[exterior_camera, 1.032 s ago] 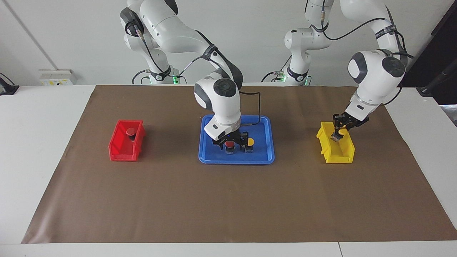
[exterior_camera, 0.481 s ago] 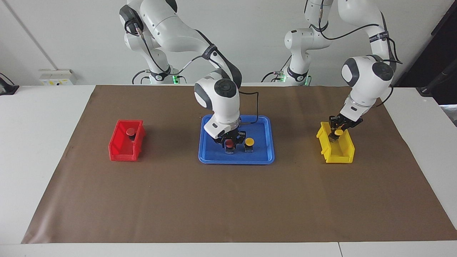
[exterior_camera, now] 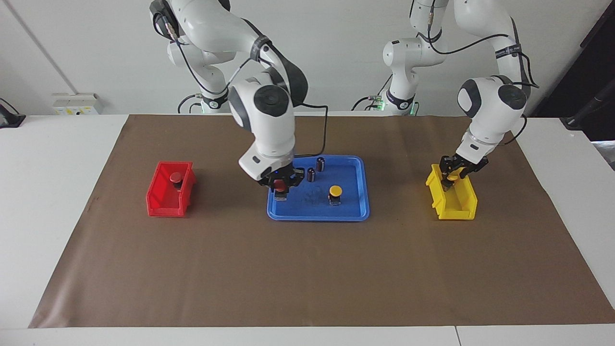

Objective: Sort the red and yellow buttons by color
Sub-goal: 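Carry the red button to the red bin while the left gripper reaches yellow, then grasp the last yellow button with the left gripper while the right gripper withdraws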

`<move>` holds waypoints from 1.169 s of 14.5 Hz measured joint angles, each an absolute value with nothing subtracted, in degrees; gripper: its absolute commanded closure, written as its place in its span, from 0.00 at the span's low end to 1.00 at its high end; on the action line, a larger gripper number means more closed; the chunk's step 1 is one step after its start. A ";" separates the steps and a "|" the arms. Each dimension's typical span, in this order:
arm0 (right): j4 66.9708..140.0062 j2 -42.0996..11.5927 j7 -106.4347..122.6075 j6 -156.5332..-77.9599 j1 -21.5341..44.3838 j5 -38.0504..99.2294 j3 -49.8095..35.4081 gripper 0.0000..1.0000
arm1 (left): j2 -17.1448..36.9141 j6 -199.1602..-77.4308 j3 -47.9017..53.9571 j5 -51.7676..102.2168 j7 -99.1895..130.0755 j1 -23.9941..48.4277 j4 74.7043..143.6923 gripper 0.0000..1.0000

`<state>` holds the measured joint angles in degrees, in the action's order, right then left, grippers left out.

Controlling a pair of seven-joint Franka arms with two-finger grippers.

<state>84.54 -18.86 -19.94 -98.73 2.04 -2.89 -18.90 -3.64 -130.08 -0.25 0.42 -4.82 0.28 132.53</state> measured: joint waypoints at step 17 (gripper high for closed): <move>117.88 -5.25 27.87 -122.30 -25.15 -0.26 -18.72 0.81 | 11.42 -128.09 1.92 -1.16 39.40 35.29 112.61 0.06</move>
